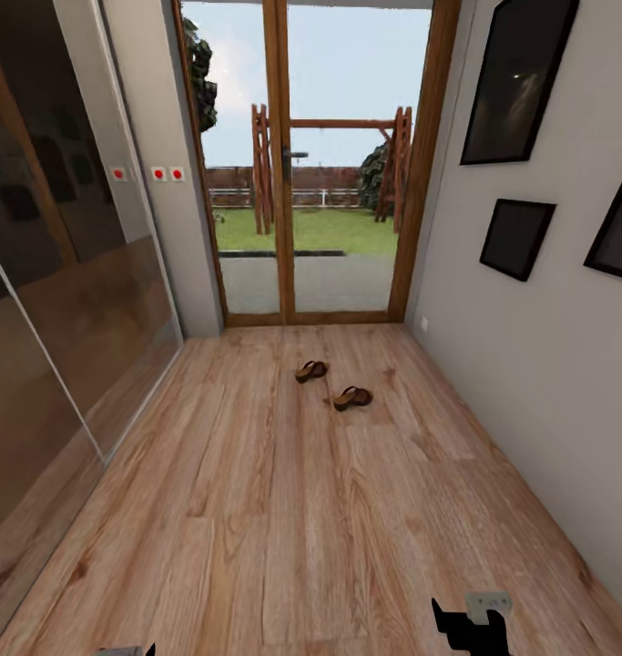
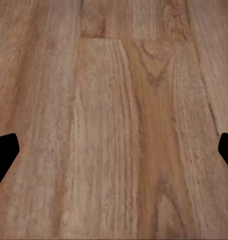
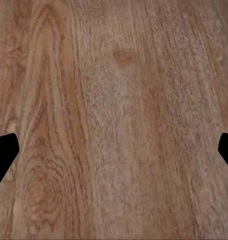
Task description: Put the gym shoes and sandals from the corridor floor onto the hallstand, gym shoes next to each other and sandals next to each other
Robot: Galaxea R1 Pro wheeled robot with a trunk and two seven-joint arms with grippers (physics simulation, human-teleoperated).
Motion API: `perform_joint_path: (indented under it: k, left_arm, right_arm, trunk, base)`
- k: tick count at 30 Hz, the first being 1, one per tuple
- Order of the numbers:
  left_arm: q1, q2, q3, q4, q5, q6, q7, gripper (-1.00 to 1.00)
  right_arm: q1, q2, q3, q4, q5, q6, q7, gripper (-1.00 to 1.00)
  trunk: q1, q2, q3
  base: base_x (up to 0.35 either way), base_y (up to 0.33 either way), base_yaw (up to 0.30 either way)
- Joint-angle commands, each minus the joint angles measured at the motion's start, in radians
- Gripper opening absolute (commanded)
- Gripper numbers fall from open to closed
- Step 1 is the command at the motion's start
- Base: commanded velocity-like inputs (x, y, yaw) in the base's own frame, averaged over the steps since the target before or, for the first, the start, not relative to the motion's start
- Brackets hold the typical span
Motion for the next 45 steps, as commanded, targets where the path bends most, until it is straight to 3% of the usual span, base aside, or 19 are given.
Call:
perform_joint_path:
  k: [1,16,45]
  left_arm:
    - [0.000,0.000,0.003,0.001,0.011,0.000,-0.010,1.00]
    - [0.000,0.000,0.003,0.001,0.011,0.000,-0.010,1.00]
    - [0.000,0.000,0.003,0.001,0.011,0.000,-0.010,1.00]
  right_arm:
    - [-0.001,0.000,-0.005,0.001,0.000,-0.003,0.006,1.00]
    - [-0.001,-0.001,-0.005,0.001,0.000,-0.003,0.006,1.00]
    - [-0.001,-0.001,-0.005,0.001,0.000,-0.003,0.004,1.00]
  trunk:
    - [0.000,0.000,-0.001]
    - [0.000,0.000,0.005]
    - [0.000,0.000,0.006]
  base:
    - [0.339,0.014,-0.223]
    - [0.337,0.087,-0.222]
    - [0.302,0.196,-0.009]
